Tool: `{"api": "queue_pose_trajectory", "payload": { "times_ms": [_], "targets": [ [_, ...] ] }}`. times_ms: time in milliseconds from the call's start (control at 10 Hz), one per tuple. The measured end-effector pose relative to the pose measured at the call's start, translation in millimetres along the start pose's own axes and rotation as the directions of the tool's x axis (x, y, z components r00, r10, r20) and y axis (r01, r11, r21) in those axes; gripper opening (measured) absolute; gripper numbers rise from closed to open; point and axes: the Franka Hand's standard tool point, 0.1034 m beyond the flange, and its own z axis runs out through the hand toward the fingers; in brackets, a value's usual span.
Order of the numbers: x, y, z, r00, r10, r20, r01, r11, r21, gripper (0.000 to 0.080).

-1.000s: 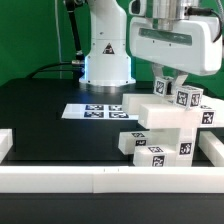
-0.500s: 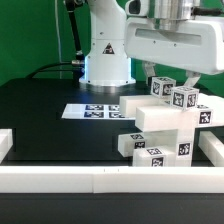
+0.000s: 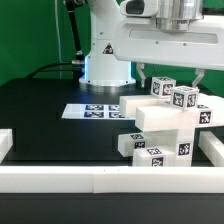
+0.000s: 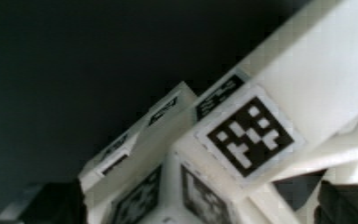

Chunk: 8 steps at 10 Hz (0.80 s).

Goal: Assemble chair

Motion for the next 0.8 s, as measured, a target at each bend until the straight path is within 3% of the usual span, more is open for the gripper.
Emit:
{"api": "queue_pose_trajectory", "payload": {
  "times_ms": [300, 800],
  "targets": [
    [1.7, 3.0, 0.0, 0.978, -0.208, 0.000, 0.208, 0.978, 0.000, 0.0649],
    [4.0, 7.2, 0.0, 0.856, -0.518, 0.000, 0.518, 0.856, -0.001, 0.0649]
  ]
}}
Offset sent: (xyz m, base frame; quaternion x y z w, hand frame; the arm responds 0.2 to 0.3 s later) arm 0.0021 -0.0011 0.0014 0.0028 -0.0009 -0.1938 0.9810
